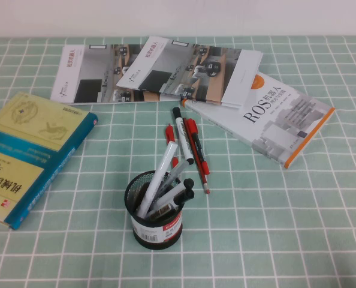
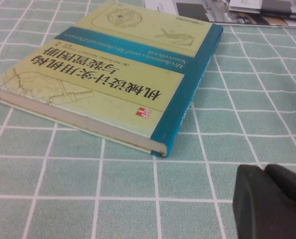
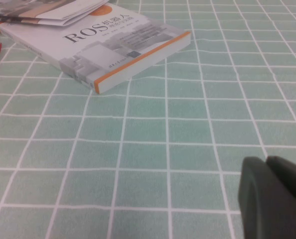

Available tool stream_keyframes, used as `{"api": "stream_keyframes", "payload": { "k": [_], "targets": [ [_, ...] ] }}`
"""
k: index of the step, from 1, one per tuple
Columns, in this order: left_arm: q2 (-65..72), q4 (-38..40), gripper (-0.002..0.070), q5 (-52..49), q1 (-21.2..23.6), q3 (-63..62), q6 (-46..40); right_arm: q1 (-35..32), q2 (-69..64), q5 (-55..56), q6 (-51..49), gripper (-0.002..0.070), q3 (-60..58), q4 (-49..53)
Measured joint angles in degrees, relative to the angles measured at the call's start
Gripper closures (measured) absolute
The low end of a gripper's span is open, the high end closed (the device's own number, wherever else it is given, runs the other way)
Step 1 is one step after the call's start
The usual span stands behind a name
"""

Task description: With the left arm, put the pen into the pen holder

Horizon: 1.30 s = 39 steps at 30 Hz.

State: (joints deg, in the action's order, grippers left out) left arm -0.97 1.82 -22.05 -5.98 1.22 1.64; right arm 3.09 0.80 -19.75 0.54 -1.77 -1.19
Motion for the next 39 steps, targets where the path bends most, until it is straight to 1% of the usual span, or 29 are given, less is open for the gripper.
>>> {"api": "stream_keyframes", "payload": {
  "k": [27,39],
  "targets": [
    [0.0,0.0,0.0679,0.4,0.0,0.0,0.0,0.0,0.0,0.0,0.0,0.0696,0.0,0.0],
    [0.0,3.0,0.0679,2.0,0.0,0.2,0.9,0.0,0.0,0.0,0.0,0.0696,0.0,0.0]
  ]
}}
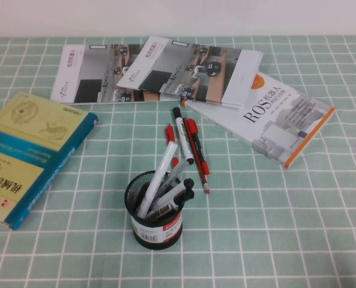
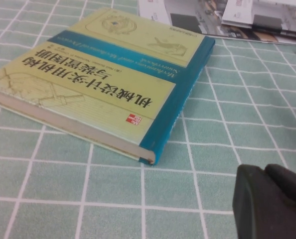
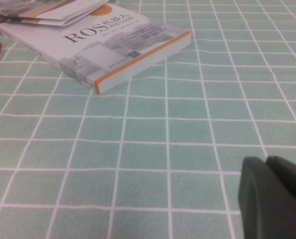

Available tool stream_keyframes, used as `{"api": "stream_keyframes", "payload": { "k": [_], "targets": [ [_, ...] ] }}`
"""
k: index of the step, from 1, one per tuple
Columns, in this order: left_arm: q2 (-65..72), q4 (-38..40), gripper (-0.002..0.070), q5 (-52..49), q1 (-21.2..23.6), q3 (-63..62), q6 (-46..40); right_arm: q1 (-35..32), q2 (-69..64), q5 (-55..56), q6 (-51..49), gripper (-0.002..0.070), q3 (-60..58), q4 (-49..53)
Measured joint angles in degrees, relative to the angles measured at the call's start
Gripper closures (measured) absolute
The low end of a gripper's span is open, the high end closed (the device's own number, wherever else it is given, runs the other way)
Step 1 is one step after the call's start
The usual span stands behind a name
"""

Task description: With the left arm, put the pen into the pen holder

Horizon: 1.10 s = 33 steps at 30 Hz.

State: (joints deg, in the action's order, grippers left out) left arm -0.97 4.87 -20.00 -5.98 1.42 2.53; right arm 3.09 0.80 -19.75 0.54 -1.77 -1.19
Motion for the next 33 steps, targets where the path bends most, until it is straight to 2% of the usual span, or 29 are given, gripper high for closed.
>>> {"api": "stream_keyframes", "payload": {
  "k": [7,12,18,25,33],
  "targets": [
    [0.0,1.7,0.0679,1.7,0.0,0.1,3.8,0.0,0.0,0.0,0.0,0.0696,0.0,0.0],
    [0.0,10.6,0.0679,10.0,0.0,0.1,7.9,0.0,0.0,0.0,0.0,0.0696,0.0,0.0],
    [0.0,12.6,0.0679,16.7,0.0,0.1,9.2,0.0,0.0,0.0,0.0,0.0696,0.0,0.0],
    [10.1,12.8,0.0679,4.3,0.0,-11.1,9.0,0.0,0.0,0.0,0.0,0.0696,0.0,0.0],
    [30.4,13.8,0.0679,-9.9,0.0,-29.3,-1.6,0.0,0.0,0.0,0.0,0.0696,0.0,0.0]
  ]
}}
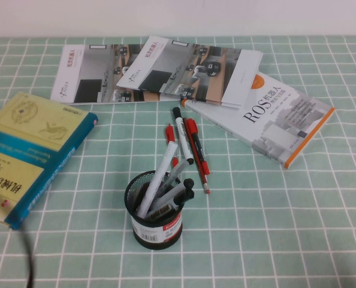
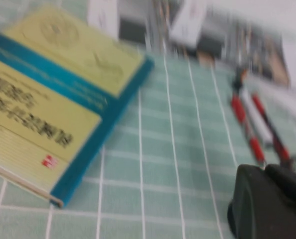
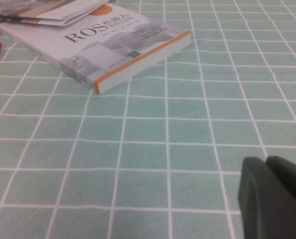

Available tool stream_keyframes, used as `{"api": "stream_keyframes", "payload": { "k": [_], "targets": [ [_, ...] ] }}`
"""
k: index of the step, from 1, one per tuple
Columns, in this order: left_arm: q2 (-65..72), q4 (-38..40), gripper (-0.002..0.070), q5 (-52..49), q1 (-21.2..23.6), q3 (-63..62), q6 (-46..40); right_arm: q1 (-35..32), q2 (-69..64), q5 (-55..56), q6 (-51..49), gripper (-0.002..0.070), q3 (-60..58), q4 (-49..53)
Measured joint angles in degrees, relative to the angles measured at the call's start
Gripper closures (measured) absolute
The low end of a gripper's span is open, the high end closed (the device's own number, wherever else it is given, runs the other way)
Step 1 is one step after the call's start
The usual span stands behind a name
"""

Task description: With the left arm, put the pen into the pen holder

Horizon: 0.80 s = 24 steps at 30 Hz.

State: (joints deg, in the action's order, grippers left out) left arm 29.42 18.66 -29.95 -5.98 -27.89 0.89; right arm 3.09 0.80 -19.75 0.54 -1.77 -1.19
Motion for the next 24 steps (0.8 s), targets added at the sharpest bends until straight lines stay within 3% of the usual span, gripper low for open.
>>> {"api": "stream_keyframes", "payload": {
  "k": [8,12,17,24],
  "targets": [
    [24.4,9.5,0.0679,-9.8,-0.2,-15.2,-15.7,0.0,0.0,0.0,0.0,0.0696,0.0,0.0],
    [37.2,11.0,0.0679,-10.5,-3.7,-23.3,-18.7,0.0,0.0,0.0,0.0,0.0696,0.0,0.0],
    [50.6,10.9,0.0679,-12.6,-7.9,-36.9,-17.0,0.0,0.0,0.0,0.0,0.0696,0.0,0.0],
    [69.1,1.3,0.0679,-18.7,-13.8,-58.0,-7.3,0.0,0.0,0.0,0.0,0.0696,0.0,0.0]
  ]
}}
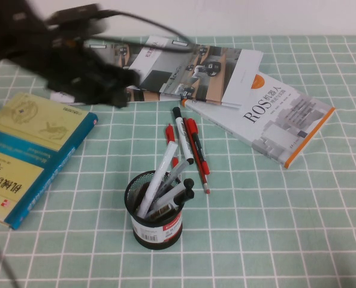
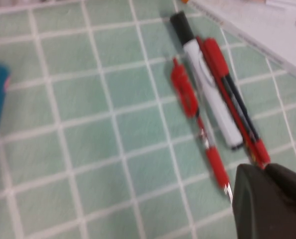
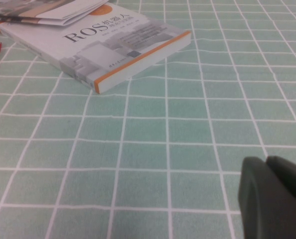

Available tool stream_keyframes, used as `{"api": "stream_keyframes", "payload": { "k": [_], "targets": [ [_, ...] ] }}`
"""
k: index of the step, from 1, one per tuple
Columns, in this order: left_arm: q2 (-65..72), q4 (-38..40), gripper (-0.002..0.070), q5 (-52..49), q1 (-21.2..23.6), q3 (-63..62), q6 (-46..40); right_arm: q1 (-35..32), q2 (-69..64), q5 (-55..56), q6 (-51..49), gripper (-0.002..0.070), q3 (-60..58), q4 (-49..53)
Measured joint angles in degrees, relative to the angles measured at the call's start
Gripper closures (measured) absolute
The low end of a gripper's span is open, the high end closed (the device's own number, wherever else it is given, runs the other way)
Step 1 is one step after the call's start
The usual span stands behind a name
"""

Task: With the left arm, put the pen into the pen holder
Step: Pick up the pen on the table

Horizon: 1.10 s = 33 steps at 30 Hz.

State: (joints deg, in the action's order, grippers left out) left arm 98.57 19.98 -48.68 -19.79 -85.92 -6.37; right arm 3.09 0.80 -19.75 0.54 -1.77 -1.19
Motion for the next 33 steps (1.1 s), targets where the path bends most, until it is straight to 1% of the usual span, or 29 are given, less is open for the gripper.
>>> {"api": "stream_keyframes", "payload": {
  "k": [4,8,16,21,23,24,27,29,31,33],
  "targets": [
    [9.3,-3.0,0.0679,-5.3,-2.7,-12.1,4.7,0.0,0.0,0.0,0.0,0.0696,0.0,0.0],
    [17.5,-4.3,0.0678,-10.2,-4.3,-21.8,8.9,0.0,0.0,0.0,0.0,0.0696,0.0,0.0],
    [30.5,-9.0,0.0679,-19.0,-7.1,-36.3,16.1,0.0,0.0,0.0,0.0,0.0696,0.0,0.0],
    [34.9,-10.3,0.0669,-21.2,-8.3,-41.5,17.4,0.0,0.0,0.0,0.0,0.0696,0.0,0.0],
    [35.8,-10.2,0.0625,-21.6,-8.6,-42.1,15.8,0.0,0.0,0.0,0.0,0.0696,0.0,0.0],
    [36.1,-10.0,0.0587,-21.6,-8.8,-42.2,15.3,0.0,0.0,0.0,0.0,0.0696,0.0,0.0],
    [36.7,-10.2,0.0433,-21.9,-9.0,-42.2,15.2,0.0,0.0,0.0,0.0,0.0696,0.0,0.0],
    [36.9,-11.2,0.034,-21.9,-9.0,-42.2,17.8,0.0,0.0,0.0,0.0,0.0696,0.0,0.0],
    [36.8,-12.7,0.03,-21.9,-9.0,-42.2,20.3,0.0,0.0,0.0,0.0,0.0696,0.0,0.0],
    [36.9,-14.9,0.0286,-21.9,-9.1,-42.2,21.8,0.0,0.0,0.0,0.0,0.0696,0.0,0.0]
  ]
}}
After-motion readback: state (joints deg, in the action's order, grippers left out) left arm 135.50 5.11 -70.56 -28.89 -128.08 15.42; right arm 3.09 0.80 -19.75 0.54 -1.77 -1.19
